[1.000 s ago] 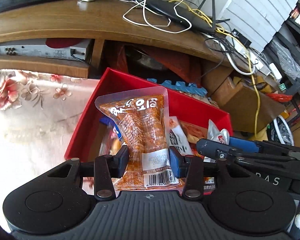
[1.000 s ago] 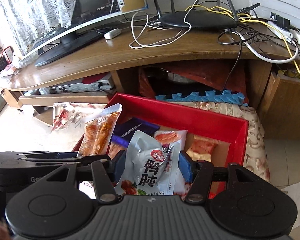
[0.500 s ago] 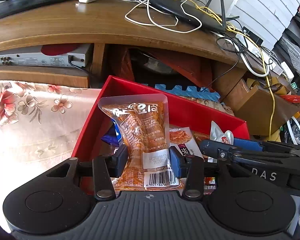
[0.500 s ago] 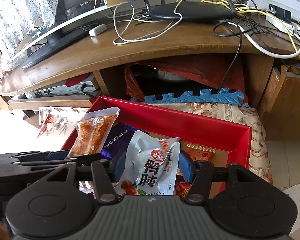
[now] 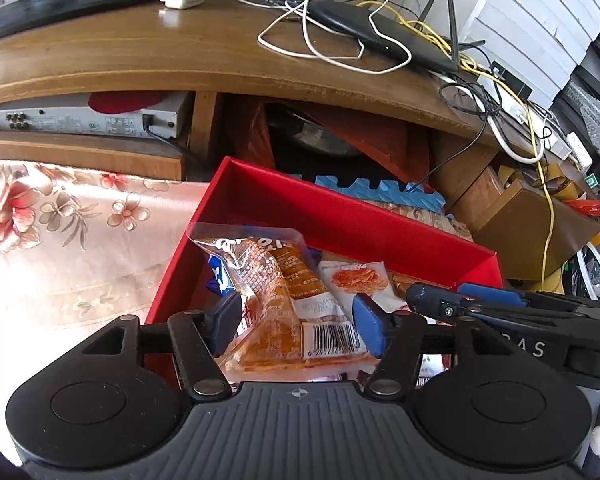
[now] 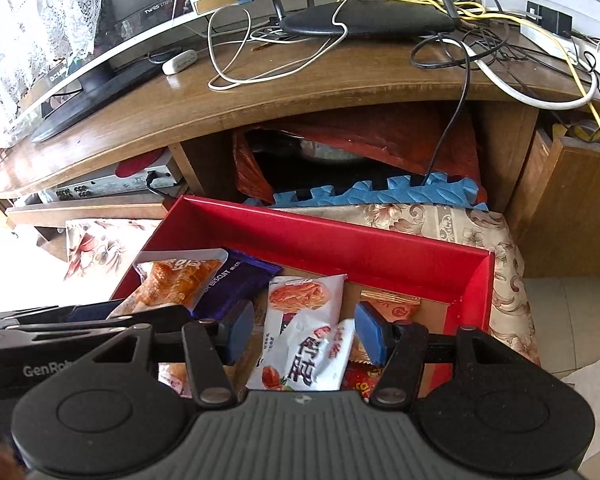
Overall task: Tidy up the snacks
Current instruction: 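Lower both snacks into the red box and open both tools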
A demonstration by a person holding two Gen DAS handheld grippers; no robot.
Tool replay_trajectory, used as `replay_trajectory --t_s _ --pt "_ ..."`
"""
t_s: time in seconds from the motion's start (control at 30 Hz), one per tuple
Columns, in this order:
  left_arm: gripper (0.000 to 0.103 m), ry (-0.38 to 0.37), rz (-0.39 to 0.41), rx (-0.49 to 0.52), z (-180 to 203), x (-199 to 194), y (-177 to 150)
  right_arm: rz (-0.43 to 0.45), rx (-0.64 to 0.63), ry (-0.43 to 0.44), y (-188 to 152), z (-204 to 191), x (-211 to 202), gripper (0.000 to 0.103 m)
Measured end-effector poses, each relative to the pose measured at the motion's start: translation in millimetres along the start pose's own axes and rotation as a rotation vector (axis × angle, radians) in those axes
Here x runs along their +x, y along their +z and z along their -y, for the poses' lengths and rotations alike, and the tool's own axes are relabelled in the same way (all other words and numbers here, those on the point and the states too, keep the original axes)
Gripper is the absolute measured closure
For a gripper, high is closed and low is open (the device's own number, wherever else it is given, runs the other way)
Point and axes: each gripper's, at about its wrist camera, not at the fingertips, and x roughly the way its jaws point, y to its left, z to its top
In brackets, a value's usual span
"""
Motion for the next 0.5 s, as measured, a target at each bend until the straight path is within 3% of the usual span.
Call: replay_trajectory --t_s 0.5 --pt "0.027 -0.011 0.019 -0.021 -3.3 -12.8 -0.4 0.01 0.002 0.012 -4.0 -3.7 -12.6 0.048"
